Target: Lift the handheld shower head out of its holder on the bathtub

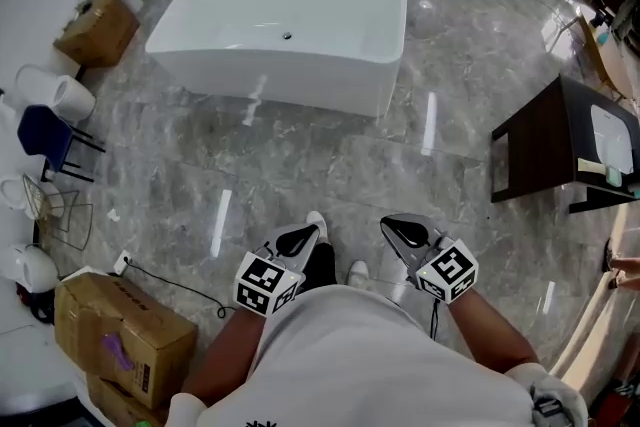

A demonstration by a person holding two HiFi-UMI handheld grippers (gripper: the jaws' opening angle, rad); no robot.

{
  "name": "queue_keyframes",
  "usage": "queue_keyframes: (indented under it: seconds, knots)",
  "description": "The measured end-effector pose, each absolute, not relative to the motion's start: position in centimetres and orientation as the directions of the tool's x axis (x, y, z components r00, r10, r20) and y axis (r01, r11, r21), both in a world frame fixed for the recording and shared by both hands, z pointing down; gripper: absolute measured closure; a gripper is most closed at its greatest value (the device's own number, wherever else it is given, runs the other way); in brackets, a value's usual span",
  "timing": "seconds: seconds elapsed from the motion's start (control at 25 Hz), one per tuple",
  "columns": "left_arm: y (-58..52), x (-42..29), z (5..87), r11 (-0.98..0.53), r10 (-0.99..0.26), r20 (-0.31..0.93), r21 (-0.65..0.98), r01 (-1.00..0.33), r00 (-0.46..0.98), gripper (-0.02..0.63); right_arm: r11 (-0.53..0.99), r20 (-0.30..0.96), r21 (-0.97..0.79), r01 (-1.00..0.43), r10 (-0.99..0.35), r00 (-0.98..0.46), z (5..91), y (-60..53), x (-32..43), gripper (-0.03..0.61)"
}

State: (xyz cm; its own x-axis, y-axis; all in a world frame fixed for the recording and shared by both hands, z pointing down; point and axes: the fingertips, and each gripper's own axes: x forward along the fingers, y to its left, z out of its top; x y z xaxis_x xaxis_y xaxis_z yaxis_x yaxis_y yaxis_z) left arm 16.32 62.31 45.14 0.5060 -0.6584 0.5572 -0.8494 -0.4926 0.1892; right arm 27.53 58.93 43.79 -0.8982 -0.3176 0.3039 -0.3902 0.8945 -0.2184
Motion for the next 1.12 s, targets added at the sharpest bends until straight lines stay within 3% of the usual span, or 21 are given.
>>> queue_keyframes:
  seconds: [0.12, 0.2, 0.28, 0.6, 0.88, 1.12]
  knots:
    - [59.3, 15.0, 45.2, -0.493, -0.675, 0.534, 0.185, -0.850, 0.509, 0.589, 0.881, 0.296, -0.218, -0.420, -0.351, -0.888, 43.8, 56.3, 27.1, 0.528]
    - [56.8, 13.9, 45.1, -0.489, -0.693, 0.510, 0.186, -0.852, 0.509, 0.524, 0.867, 0.300, -0.217, -0.449, -0.379, -0.876, 43.9, 54.4, 26.8, 0.470]
    - [54.0, 12.2, 44.6, -0.482, -0.714, 0.484, 0.185, -0.857, 0.506, 0.458, 0.858, 0.307, -0.210, -0.469, -0.397, -0.865, 43.6, 52.9, 25.9, 0.451]
    - [42.0, 3.2, 42.2, -0.425, -0.790, 0.417, 0.155, -0.892, 0.450, 0.310, 0.866, 0.352, -0.131, -0.482, -0.414, -0.840, 42.2, 45.8, 19.7, 0.531]
    - [34.9, -4.3, 42.2, -0.382, -0.823, 0.408, 0.120, -0.916, 0.396, 0.283, 0.870, 0.389, -0.123, -0.477, -0.400, -0.830, 43.6, 41.3, 14.1, 0.565]
    - [31.0, -6.1, 43.2, -0.358, -0.821, 0.427, 0.132, -0.924, 0.379, 0.272, 0.861, 0.412, -0.155, -0.484, -0.389, -0.824, 43.7, 37.8, 12.6, 0.565]
